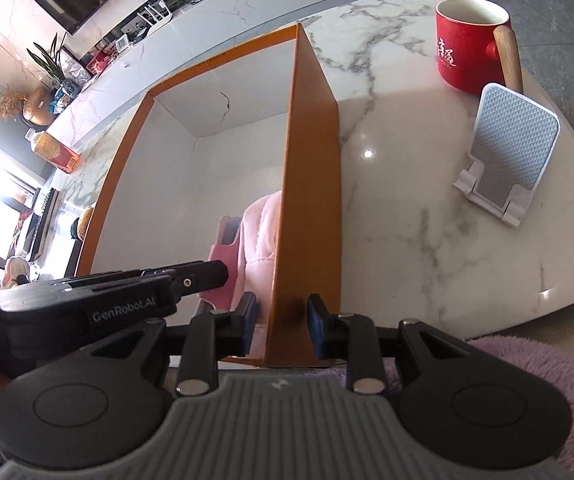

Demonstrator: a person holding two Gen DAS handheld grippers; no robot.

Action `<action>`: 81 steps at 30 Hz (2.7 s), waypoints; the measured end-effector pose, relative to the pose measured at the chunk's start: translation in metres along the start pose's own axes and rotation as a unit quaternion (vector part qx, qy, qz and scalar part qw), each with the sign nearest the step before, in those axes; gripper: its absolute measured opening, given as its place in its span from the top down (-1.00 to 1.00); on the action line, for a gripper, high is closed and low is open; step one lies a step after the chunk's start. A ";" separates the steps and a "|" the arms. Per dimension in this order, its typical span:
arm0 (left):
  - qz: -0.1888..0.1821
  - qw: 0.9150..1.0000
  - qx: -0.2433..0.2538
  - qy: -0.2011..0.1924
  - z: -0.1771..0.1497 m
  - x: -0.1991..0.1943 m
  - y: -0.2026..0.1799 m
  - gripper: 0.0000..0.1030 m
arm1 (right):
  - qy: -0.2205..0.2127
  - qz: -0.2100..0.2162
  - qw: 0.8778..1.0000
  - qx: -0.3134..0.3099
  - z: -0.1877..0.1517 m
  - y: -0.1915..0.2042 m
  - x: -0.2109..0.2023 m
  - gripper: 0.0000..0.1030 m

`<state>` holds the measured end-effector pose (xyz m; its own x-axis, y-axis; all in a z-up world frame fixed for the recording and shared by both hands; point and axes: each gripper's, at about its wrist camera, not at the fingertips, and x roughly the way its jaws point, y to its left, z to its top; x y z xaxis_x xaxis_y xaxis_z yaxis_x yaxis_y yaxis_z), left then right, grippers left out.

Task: Organize objects
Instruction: 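Lower the pink card holder beside the pink bag with the left gripper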

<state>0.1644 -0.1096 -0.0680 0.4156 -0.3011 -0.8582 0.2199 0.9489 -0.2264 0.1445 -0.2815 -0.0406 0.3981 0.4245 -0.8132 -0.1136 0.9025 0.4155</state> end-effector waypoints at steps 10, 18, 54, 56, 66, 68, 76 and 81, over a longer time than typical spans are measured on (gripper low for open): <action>-0.081 0.992 -0.091 0.022 0.001 0.003 0.028 0.70 | 0.001 0.000 1.000 -0.002 0.000 -0.001 0.001 0.43; -0.107 0.986 -0.123 0.031 -0.001 0.009 0.039 0.60 | -0.001 -0.004 1.000 -0.006 -0.001 0.000 0.001 0.42; 0.022 0.999 0.025 -0.015 -0.008 -0.007 0.018 0.68 | -0.025 -0.048 0.998 -0.042 -0.005 0.016 -0.003 0.25; -0.002 1.000 0.010 -0.007 -0.006 -0.006 0.019 0.68 | -0.024 -0.046 0.998 -0.041 -0.005 0.016 -0.001 0.25; -0.078 0.996 -0.036 0.000 -0.004 -0.008 0.023 0.68 | -0.031 -0.039 0.998 -0.043 -0.004 0.014 -0.006 0.27; -0.081 0.996 -0.039 0.003 -0.005 -0.006 0.023 0.68 | -0.032 -0.035 0.998 -0.041 -0.003 0.014 -0.007 0.27; -0.061 0.998 -0.013 0.012 -0.006 -0.002 0.018 0.67 | -0.018 -0.031 0.999 -0.038 -0.001 0.016 0.001 0.28; -0.069 0.997 -0.019 0.012 -0.005 0.001 0.019 0.64 | -0.017 -0.031 0.999 -0.035 0.000 0.014 0.000 0.33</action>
<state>0.1641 -0.0915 -0.0755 0.3612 -0.4279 -0.8285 0.2408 0.9012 -0.3604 0.1427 -0.2690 -0.0355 0.4377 0.3666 -0.8210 -0.1516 0.9301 0.3345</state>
